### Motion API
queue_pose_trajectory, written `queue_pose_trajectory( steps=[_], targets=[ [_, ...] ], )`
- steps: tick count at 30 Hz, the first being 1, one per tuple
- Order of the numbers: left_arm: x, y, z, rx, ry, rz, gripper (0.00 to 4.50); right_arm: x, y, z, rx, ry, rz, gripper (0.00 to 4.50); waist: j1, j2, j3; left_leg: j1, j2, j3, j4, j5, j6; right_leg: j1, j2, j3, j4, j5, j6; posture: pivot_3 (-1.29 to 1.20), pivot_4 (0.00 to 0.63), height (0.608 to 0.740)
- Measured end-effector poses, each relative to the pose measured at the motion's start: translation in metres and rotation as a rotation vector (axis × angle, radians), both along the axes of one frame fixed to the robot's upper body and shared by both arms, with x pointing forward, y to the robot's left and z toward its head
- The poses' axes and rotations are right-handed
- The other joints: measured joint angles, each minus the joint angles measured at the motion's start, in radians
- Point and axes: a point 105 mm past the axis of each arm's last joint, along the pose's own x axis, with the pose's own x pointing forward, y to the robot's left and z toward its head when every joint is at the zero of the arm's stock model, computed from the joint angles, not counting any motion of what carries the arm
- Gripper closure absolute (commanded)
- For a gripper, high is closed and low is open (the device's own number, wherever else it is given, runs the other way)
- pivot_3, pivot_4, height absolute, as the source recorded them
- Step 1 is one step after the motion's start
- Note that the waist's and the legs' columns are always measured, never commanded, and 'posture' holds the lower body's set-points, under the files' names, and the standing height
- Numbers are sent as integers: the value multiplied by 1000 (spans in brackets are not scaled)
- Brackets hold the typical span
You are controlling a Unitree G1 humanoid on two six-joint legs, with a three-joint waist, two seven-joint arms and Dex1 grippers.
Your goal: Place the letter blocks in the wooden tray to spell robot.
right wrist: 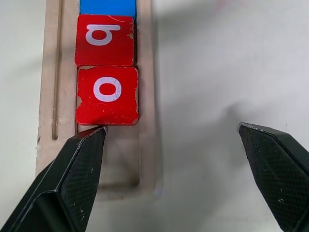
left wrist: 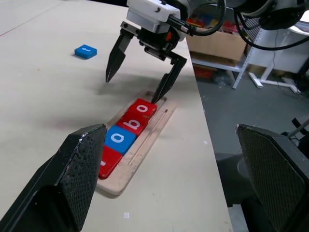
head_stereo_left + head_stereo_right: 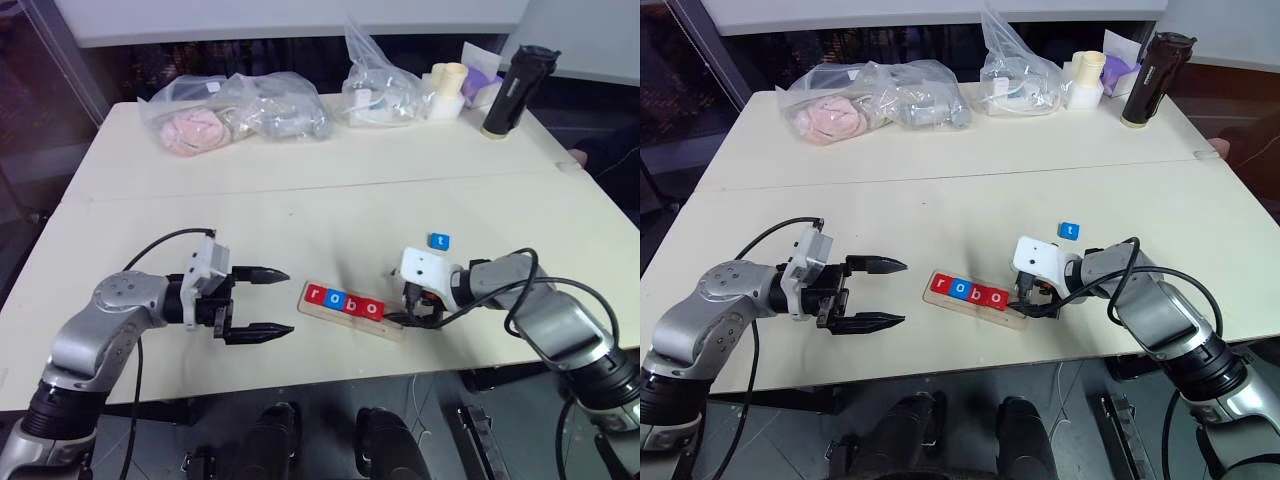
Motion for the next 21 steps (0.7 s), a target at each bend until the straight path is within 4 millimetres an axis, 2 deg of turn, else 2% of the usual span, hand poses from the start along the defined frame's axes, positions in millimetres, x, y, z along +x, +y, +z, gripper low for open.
queue_pose_trajectory(
  steps=[4, 8, 12, 16, 18, 21],
  targets=[
    [0, 0, 0, 0, 0, 4, 0, 0, 0, 0, -5, 0, 7, 41, 0, 0, 0, 0, 0, 0, 0, 0, 0, 0, 0, 0, 0, 0, 0, 0, 150, 725],
    [0, 0, -1, 0, 3, 7, 0, 1, -13, 6, -53, -20, 1, 41, 0, 0, 0, 0, 0, 0, 0, 0, 0, 0, 0, 0, 0, 0, 0, 0, 150, 725],
    [0, 0, -2, 0, 5, 8, 0, 9, -30, 29, -46, -79, -62, 41, 0, 0, 0, 0, 0, 0, 0, 0, 0, 0, 0, 0, 0, 0, 0, 0, 150, 725],
    [0, 0, -1, -4, 0, 5, 0, 49, -50, 58, 88, -223, -333, 41, -4, 0, 0, 0, 0, 0, 1, 0, 0, 0, 0, 0, 1, 0, -1, 0, 150, 725],
    [0, -2, -1, -11, -1, 2, 0, 60, -59, 57, 113, -252, -448, 41, 0, 0, 0, 0, 0, 0, 0, 0, -1, 0, 0, 1, 1, 0, -1, 0, 150, 725],
    [0, -4, -1, -15, -2, -6, 0, 77, -71, 44, 144, -272, -661, 41, 1, 0, 0, 0, -1, 0, -1, 1, -1, -1, 0, 1, 1, 0, -1, 0, 150, 725]
  ],
)
